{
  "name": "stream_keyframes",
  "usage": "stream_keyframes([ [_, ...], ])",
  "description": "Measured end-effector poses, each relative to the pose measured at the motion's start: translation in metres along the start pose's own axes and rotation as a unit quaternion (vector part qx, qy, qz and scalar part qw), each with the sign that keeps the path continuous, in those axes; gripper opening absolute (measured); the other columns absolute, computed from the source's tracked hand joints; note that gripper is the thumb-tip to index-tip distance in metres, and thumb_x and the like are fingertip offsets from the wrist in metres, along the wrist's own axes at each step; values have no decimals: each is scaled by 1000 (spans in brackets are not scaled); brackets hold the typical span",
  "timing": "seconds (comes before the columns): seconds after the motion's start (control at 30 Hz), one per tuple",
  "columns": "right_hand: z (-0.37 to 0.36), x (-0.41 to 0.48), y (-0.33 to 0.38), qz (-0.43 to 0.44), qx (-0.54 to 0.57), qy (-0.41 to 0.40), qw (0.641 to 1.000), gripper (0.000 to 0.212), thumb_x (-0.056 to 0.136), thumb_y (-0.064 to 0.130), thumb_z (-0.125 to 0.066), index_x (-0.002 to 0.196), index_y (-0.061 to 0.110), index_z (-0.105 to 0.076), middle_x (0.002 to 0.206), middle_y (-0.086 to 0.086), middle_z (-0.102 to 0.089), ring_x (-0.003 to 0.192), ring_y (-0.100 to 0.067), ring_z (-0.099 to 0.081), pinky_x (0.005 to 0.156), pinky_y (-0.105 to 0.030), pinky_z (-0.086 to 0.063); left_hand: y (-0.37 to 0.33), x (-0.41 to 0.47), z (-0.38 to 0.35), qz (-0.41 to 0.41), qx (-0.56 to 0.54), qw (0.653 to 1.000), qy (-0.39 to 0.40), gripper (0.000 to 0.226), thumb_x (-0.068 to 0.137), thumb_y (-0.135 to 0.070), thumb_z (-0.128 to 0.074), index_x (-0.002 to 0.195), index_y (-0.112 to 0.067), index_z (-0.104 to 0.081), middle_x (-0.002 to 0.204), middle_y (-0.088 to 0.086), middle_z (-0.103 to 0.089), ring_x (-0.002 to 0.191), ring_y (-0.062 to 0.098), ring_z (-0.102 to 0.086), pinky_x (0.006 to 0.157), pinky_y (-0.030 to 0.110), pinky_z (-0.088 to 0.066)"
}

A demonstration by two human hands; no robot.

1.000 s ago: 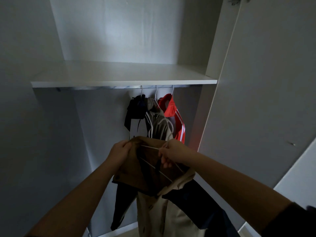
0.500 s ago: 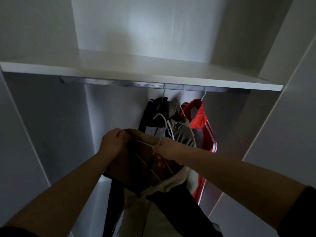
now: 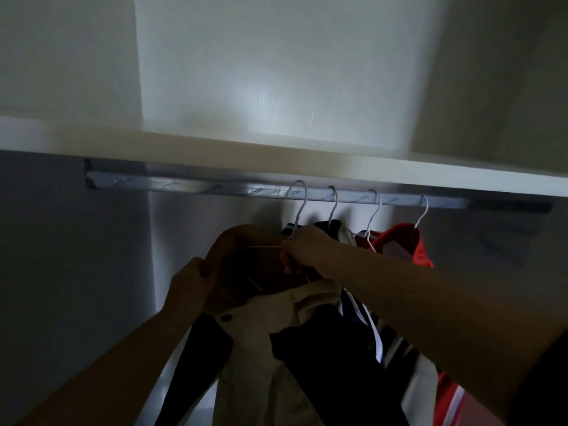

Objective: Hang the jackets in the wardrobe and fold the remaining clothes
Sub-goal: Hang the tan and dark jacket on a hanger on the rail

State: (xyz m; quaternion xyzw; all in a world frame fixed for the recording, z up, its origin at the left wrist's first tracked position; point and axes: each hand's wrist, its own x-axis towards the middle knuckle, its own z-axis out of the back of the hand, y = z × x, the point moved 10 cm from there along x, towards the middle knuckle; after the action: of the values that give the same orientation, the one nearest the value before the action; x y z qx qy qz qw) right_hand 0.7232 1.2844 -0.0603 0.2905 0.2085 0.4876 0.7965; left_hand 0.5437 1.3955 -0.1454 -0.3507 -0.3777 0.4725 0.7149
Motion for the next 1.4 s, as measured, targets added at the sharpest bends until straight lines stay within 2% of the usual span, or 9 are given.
stream_keyframes([
  [0.1, 4, 26, 6, 5, -48, -23, 999, 29, 97, 13, -50, 73, 3, -63, 86, -19, -62, 83, -26, -56, 86, -37, -50, 11, 15, -2, 18, 15, 1000, -1, 12, 93, -21, -57, 88, -10, -52, 78, 5, -56, 71, 23, -58, 64, 34, -50],
  [0.27, 15, 51, 8, -8, -82, -64, 995, 33, 93, 15, -60, 60, 10, -58, 101, -18, -67, 89, -26, -60, 83, -33, -50, 10, 28, 2, -7, 57, 998, -35, 23, 96, -19, -52, 74, -12, -50, 68, 2, -53, 59, 12, -48, 49, 20, -30],
  [0.43, 23, 70, 8, -3, -119, -105, 987, 24, 93, 16, -59, 104, -3, -68, 116, -17, -64, 107, -30, -61, 76, -28, -47, 1, 27, 0, -39, -44, 998, -30, 19, 92, -17, -59, 74, -17, -55, 73, 6, -61, 67, 21, -60, 58, 30, -49],
  [0.53, 9, 83, -8, -19, -123, -88, 988, 27, 95, 15, -55, 110, -4, -65, 117, -18, -65, 102, -28, -63, 68, -27, -49, 6, 24, -5, -40, -66, 997, -14, 11, 91, -16, -62, 82, -10, -61, 78, 11, -65, 76, 28, -64, 72, 45, -56],
  [0.8, -1, 97, -19, 28, -318, -91, 943, 36, 104, 16, -32, 131, 7, -55, 127, -16, -56, 116, -31, -55, 78, -30, -45, 27, 26, -21, -23, -87, 996, -2, 13, 90, -16, -64, 78, -15, -60, 77, 7, -65, 71, 23, -65, 69, 42, -57],
  [0.93, 12, 76, -23, 25, -217, -175, 960, 29, 99, 17, -45, 121, 0, -47, 121, -17, -54, 111, -32, -56, 76, -29, -42, 30, 27, -35, 4, -120, 993, 22, 9, 91, -15, -63, 83, -11, -61, 81, 11, -67, 74, 27, -68, 73, 45, -58],
  [1.1, -12, 14, 8, 200, -371, -287, 860, 54, 84, 29, -58, 131, 16, -35, 130, -7, -40, 118, -27, -42, 94, -39, -36, 35, 31, -43, 40, -170, 984, 30, 11, 90, -17, -64, 86, -7, -63, 84, 13, -68, 75, 27, -69, 73, 43, -59],
  [1.3, -83, 13, -36, 257, -491, 3, 833, 44, 90, 28, -56, 133, 27, -44, 137, -3, -41, 126, -26, -40, 106, -41, -24, 46, 34, -44, 59, -186, 980, 35, 10, 90, -15, -63, 86, -7, -63, 85, 13, -67, 75, 25, -69, 71, 38, -59],
  [1.4, -104, 16, -63, 224, -546, 34, 806, 40, 95, 31, -50, 134, 22, -47, 142, -6, -41, 131, -27, -37, 112, -45, -13, 50, 35, -45, 59, -191, 979, 29, 8, 90, -15, -62, 84, -10, -62, 84, 11, -66, 73, 22, -69, 69, 36, -59],
])
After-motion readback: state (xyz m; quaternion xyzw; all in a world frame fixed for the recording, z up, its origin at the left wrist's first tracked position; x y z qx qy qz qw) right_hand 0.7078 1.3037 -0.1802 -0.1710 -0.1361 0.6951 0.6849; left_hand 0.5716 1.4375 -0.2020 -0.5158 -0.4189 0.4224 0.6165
